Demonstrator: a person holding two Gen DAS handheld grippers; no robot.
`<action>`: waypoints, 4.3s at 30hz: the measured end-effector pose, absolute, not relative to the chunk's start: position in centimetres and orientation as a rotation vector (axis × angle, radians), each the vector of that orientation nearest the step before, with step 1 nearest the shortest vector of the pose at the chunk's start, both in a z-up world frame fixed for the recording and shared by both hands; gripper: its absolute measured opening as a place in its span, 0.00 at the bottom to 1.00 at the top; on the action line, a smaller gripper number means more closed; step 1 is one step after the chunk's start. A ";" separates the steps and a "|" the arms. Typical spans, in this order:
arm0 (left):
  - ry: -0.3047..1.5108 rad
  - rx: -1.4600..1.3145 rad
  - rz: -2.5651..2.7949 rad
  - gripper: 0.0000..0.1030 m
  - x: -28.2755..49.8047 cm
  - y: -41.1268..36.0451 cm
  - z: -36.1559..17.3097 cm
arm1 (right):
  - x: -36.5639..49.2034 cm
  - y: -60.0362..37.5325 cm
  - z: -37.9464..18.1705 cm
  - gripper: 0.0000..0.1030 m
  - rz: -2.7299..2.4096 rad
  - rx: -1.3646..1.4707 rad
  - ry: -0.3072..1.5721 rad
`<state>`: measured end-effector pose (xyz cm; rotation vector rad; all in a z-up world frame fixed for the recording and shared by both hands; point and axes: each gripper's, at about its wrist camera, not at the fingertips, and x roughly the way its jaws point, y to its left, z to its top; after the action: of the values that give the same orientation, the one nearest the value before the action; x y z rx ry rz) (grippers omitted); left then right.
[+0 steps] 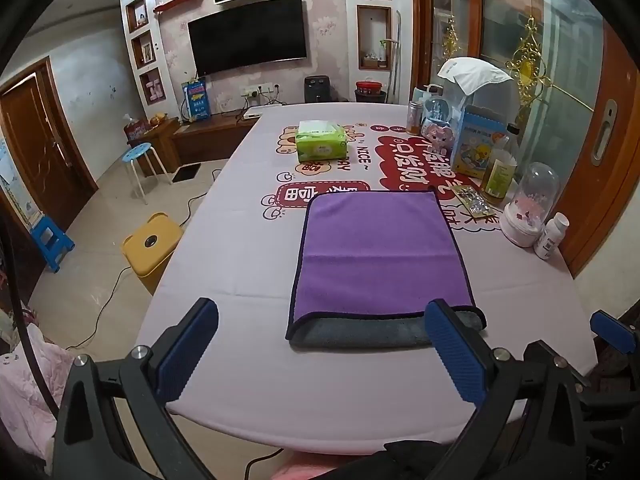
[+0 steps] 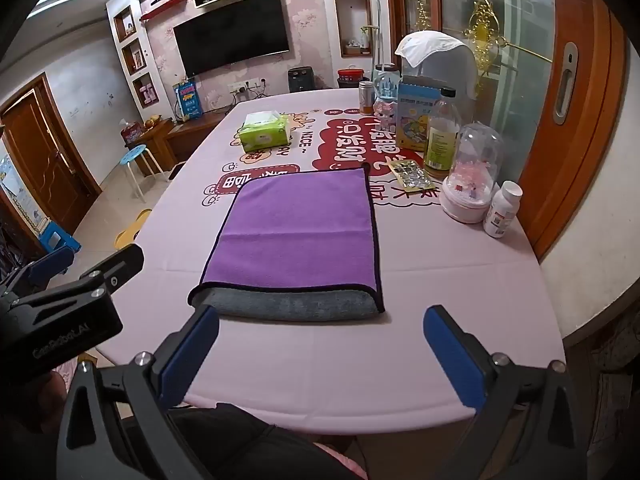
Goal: Fold towel
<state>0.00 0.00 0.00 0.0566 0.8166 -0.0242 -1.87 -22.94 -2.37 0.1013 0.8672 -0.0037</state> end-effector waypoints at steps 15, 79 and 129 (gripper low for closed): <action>0.816 0.065 -0.014 0.99 -0.2 0.1 -0.3 | -2.0 -23.1 -2.6 0.99 -0.015 0.104 0.876; 1.099 0.149 -0.095 0.99 11.4 1.8 -8.7 | 6.2 -24.6 -7.8 0.97 0.144 -0.086 0.856; 1.402 0.216 -0.311 0.14 15.6 1.3 -22.0 | 9.8 -26.7 -19.9 0.18 0.165 -0.065 1.132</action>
<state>15.58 1.31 -22.04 0.2156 1.4020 -0.3113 9.76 -26.70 -19.87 -0.0651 1.1323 0.1651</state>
